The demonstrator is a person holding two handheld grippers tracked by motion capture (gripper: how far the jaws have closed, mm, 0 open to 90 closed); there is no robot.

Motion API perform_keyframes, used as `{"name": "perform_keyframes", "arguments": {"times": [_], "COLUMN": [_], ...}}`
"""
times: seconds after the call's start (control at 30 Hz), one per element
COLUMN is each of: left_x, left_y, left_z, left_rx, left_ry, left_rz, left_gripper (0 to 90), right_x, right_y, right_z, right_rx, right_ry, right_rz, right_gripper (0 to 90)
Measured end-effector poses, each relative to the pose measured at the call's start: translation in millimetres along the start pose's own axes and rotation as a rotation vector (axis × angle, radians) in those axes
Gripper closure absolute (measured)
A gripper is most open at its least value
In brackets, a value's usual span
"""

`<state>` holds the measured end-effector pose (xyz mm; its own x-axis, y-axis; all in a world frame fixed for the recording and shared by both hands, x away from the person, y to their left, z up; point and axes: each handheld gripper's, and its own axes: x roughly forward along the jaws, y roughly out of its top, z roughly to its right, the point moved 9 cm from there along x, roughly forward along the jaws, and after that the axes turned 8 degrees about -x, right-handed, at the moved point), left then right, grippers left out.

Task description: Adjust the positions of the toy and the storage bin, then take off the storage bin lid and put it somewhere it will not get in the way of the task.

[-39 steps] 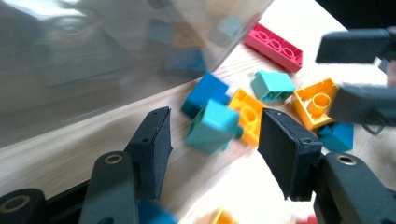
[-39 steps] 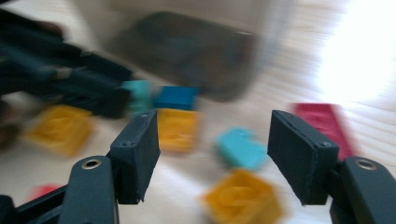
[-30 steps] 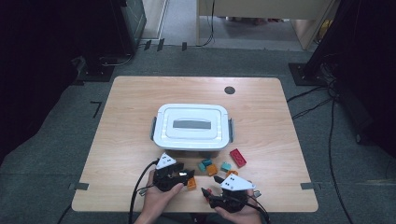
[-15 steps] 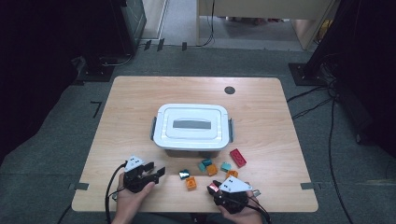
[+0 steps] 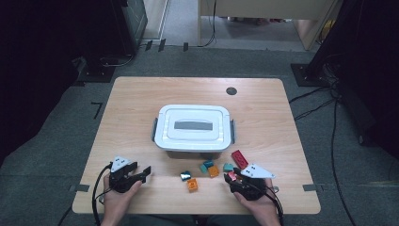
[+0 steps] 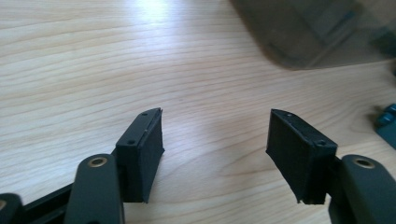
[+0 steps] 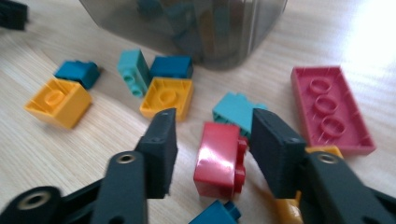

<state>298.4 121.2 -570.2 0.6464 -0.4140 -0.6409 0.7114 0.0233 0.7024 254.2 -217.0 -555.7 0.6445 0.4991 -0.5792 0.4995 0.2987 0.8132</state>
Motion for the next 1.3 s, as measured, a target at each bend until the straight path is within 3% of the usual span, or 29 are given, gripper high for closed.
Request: {"name": "perform_keyframes", "arguments": {"times": [0.07, 0.2, 0.47, 0.63, 0.7, 0.77, 0.8, 0.9, 0.97, 1.07, 1.13, 1.3], "left_x": [0.7, 2.6, 4.5, 7.9, 9.4, 9.7, 9.9, 10.0, 10.3, 10.3, 10.4, 10.9], "left_y": [0.0, 1.2, 3.1, 2.5, 1.9, 2.0, 2.1, 1.8, 1.8, 1.4, 1.3, 1.5], "left_z": [-1.4, -3.7, -11.9, -13.7, -14.3, -14.6, -14.6, -14.6, -14.6, -14.6, -14.4, -14.2], "left_rx": [0.001, 0.019, 0.055, 0.108, 0.139, 0.139, 0.138, 0.138, 0.139, 0.14, 0.138, 0.137], "left_ry": [0.012, 0.04, 0.086, 0.144, 0.174, 0.17, 0.169, 0.169, 0.168, 0.168, 0.169, 0.168], "left_rz": [-0.003, -0.004, -0.016, -0.031, -0.038, -0.038, -0.035, -0.029, -0.025, -0.021, -0.016, -0.011], "left_gripper": [32.1, 28.7, 20.8, 14.6, 14.1, 13.1, 13.1, 12.8, 12.4, 12.0, 11.9, 11.7], "right_x": [-3.1, -11.8, -27.7, -38.2, -41.6, -44.3, -44.3, -42.6, -34.2, -25.8, -10.6, 8.6], "right_y": [4.8, 20.7, 53.0, 76.9, 88.4, 108.1, 108.1, 130.4, 149.4, 159.2, 167.6, 172.1], "right_z": [1.9, 6.1, 22.8, 32.1, 36.6, 41.9, 41.9, 43.4, 42.5, 42.3, 42.5, 43.2], "right_rx": [-0.011, -0.009, -0.04, -0.08, -0.101, -0.127, -0.127, -0.173, -0.227, -0.249, -0.263, -0.286], "right_ry": [0.014, 0.096, 0.12, 0.133, 0.129, 0.126, 0.126, 0.127, 0.14, 0.141, 0.144, 0.17], "right_rz": [0.004, -0.005, 0.011, 0.03, 0.045, 0.074, 0.074, 0.101, 0.128, 0.142, 0.144, 0.129], "right_gripper": [42.5, 32.9, 16.0, 13.0, 14.0, 21.2, 21.2, 27.0, 32.3, 34.7, 36.7, 42.7]}}
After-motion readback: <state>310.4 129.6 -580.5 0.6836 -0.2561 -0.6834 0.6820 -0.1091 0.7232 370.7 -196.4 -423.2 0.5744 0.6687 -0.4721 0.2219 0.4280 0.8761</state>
